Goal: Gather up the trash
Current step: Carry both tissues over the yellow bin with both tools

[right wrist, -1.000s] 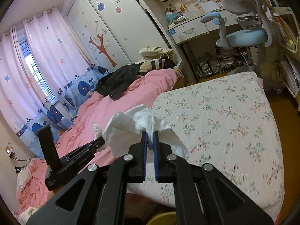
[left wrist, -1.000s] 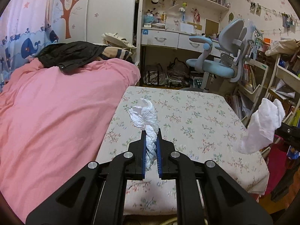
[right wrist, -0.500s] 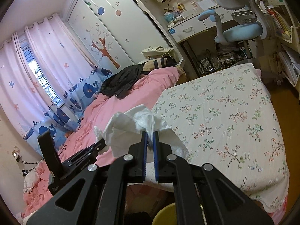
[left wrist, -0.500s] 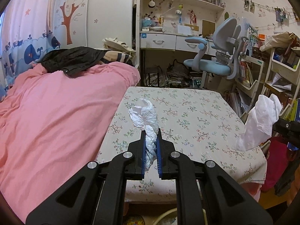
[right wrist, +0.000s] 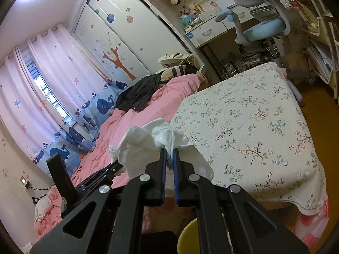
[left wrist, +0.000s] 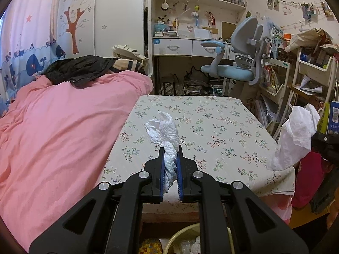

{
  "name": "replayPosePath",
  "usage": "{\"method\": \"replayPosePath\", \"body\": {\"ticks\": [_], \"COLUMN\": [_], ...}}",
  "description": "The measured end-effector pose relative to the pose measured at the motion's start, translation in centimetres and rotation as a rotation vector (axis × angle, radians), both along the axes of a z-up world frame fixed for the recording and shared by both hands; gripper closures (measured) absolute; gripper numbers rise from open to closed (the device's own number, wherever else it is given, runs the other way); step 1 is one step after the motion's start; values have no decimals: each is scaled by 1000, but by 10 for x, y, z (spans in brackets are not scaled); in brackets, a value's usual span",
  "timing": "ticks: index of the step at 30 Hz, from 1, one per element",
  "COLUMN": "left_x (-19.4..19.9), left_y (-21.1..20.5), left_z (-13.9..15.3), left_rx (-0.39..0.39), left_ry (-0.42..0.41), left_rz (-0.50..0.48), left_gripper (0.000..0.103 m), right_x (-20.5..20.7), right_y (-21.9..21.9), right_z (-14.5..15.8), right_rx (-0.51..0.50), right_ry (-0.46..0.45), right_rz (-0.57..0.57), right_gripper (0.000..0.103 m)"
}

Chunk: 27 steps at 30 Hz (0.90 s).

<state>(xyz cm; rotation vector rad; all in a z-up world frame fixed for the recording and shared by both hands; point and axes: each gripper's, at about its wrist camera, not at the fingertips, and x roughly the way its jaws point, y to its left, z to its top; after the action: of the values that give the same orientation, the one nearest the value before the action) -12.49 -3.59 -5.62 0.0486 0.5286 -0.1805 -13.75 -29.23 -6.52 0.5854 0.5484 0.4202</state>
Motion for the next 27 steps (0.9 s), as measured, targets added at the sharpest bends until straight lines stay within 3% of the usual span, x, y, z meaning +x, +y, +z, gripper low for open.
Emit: {"method": "replayPosePath", "body": {"ticks": [27], "left_x": [-47], "left_y": [-4], "left_z": [-9], "left_rx": [-12], "left_ry": [-9], "left_rz": [-25], "left_gripper": [94], "right_x": [-45], "right_y": [32], "right_z": [-27], "right_rx": [-39], "right_ry": [60], "right_rz": [101], "right_gripper": [96]}}
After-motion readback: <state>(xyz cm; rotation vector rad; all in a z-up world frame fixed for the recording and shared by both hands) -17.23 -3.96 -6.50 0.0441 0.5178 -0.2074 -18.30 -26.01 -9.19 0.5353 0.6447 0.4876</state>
